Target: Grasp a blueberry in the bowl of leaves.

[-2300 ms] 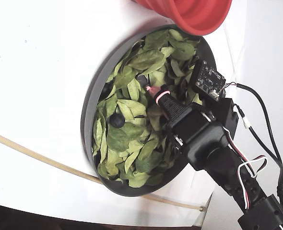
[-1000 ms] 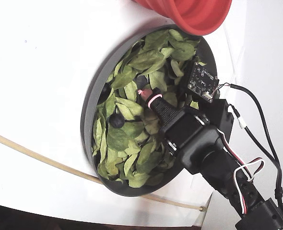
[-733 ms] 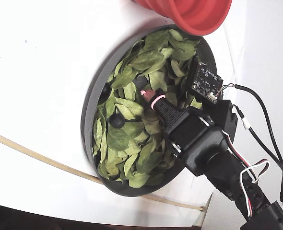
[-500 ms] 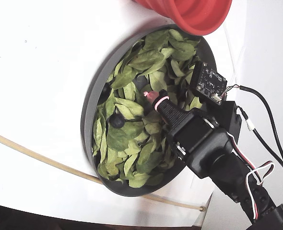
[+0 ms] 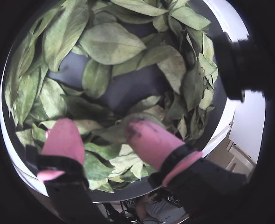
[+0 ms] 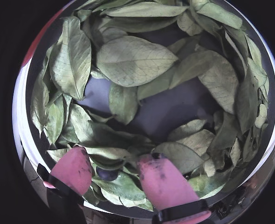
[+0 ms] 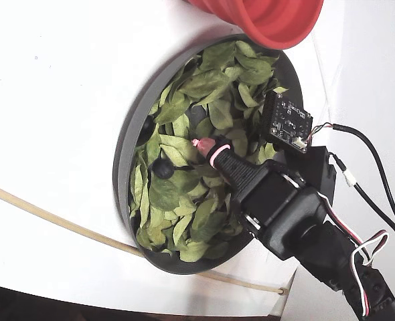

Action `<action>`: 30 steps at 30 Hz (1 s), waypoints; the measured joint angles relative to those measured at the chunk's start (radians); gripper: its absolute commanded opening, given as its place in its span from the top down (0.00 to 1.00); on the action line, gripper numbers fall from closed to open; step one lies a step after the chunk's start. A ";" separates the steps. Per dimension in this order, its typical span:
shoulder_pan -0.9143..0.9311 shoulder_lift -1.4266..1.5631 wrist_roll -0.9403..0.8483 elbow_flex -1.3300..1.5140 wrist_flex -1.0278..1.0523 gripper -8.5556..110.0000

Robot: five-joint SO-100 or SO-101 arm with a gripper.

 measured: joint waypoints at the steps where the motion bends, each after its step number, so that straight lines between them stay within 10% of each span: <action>1: -0.003 0.005 0.000 0.006 0.005 0.76; 30: -0.064 -0.014 0.021 0.078 -0.008 0.76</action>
